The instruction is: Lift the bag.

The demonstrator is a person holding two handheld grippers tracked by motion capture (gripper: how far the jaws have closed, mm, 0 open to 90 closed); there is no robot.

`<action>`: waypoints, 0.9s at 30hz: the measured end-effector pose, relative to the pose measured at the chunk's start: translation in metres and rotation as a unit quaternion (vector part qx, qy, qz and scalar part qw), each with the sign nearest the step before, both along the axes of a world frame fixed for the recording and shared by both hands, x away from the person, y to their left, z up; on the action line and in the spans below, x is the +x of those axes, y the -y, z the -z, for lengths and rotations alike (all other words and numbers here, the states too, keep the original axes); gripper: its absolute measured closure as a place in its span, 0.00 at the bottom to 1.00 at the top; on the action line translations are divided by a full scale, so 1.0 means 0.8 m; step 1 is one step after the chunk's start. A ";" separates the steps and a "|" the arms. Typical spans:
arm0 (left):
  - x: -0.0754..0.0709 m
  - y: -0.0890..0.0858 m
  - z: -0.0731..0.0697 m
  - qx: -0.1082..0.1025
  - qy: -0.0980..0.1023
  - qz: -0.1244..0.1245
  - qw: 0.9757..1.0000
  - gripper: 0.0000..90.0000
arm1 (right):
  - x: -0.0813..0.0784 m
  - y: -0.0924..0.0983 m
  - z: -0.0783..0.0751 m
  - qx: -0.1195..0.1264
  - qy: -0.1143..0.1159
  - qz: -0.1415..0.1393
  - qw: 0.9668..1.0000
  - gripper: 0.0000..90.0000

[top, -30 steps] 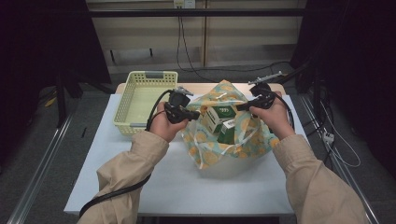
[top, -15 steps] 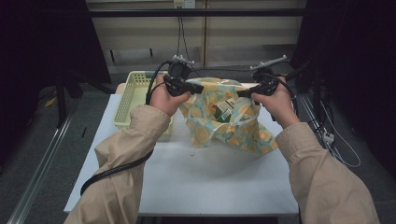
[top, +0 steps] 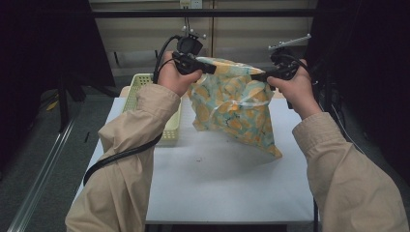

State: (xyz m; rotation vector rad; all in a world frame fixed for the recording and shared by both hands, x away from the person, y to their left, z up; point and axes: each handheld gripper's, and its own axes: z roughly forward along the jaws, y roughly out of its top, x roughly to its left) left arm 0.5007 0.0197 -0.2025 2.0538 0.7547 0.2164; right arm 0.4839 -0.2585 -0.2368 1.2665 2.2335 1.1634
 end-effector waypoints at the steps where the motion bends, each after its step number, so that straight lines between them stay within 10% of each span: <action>1: 0.000 0.000 0.003 0.001 -0.002 0.001 1.000 1.00 | 0.000 0.000 0.002 0.004 -0.005 -0.001 1.000 1.00; 27: -0.039 -0.048 0.061 0.012 -0.041 -0.014 0.999 1.00 | -0.030 -0.073 0.060 0.032 -0.037 -0.085 0.995 1.00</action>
